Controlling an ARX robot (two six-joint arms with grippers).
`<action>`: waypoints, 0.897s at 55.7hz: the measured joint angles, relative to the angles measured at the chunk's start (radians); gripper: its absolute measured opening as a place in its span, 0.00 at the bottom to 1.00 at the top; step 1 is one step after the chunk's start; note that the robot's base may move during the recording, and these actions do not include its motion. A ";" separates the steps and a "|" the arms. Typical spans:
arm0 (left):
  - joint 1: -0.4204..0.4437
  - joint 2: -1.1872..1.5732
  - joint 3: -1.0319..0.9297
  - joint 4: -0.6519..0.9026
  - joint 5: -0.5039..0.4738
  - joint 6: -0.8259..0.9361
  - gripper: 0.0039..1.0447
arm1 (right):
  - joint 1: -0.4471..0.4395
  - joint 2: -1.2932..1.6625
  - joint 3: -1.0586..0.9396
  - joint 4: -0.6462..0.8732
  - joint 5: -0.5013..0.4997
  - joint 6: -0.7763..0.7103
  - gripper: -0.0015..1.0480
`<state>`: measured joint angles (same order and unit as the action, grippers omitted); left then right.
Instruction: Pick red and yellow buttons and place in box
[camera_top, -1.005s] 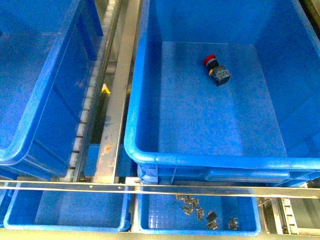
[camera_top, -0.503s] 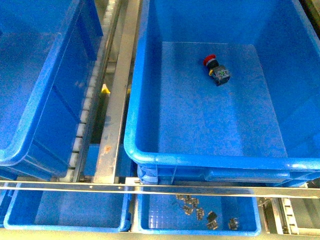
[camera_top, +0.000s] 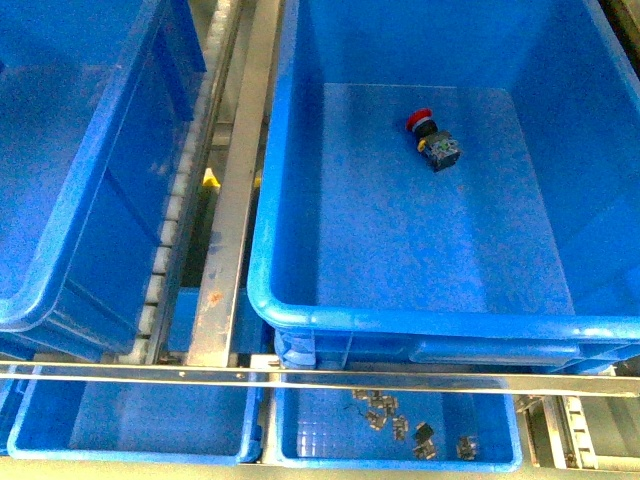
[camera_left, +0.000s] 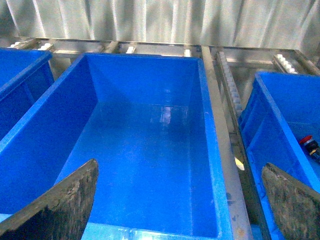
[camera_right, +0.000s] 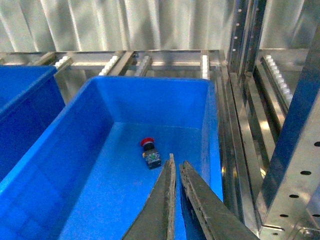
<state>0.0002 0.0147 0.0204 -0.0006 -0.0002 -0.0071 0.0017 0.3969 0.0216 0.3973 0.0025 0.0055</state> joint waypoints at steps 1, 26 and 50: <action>0.000 0.000 0.000 0.000 0.000 0.000 0.93 | 0.000 -0.010 0.000 -0.009 0.000 0.000 0.04; 0.000 0.000 0.000 0.000 0.000 0.000 0.93 | 0.000 -0.174 0.000 -0.172 0.000 0.000 0.04; 0.000 0.000 0.000 0.000 0.000 0.000 0.93 | 0.000 -0.394 0.000 -0.393 0.000 0.000 0.04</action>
<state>0.0002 0.0147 0.0204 -0.0006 -0.0002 -0.0071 0.0013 0.0032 0.0219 0.0044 0.0021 0.0051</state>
